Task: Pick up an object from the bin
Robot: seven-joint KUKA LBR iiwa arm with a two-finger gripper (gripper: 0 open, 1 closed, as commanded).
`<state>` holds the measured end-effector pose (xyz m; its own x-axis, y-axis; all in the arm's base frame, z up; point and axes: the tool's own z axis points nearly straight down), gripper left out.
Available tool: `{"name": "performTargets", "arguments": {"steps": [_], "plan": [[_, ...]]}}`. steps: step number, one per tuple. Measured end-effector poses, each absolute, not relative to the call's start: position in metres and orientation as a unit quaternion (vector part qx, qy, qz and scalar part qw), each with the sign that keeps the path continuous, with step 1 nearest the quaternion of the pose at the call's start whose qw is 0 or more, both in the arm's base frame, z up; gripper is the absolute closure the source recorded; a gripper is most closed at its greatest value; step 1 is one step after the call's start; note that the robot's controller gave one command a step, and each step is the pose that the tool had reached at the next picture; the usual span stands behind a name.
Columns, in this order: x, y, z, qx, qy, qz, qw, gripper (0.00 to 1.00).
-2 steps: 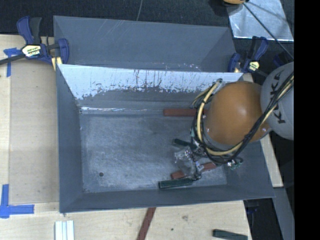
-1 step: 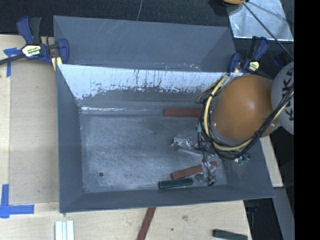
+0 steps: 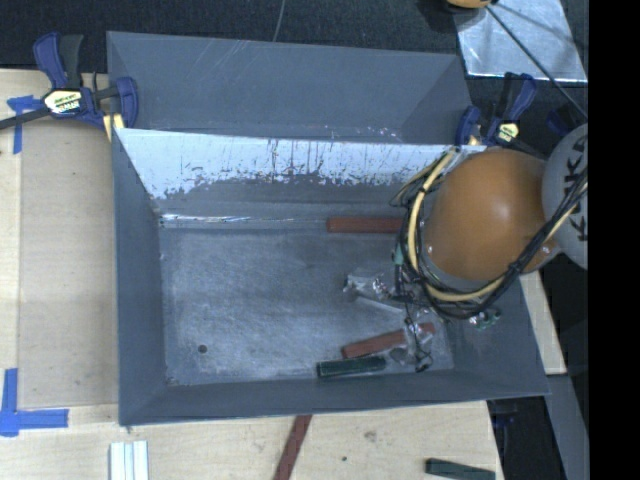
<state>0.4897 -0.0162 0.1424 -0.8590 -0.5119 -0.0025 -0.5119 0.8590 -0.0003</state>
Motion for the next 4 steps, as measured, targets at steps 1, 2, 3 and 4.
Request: {"name": "performTargets", "arguments": {"steps": [1, 2, 3, 4], "plan": [[0.483, -0.034, 0.072, -0.373, 0.928, 0.0, 0.001, 1.0], [0.484, -0.034, 0.072, -0.372, 0.928, 0.0, 0.002, 1.0], [0.483, -0.029, 0.085, -0.45, 0.893, 0.0, 0.0, 1.0], [0.518, 0.009, 0.241, -0.506, 0.863, 0.0, 0.002, 1.0]]}}
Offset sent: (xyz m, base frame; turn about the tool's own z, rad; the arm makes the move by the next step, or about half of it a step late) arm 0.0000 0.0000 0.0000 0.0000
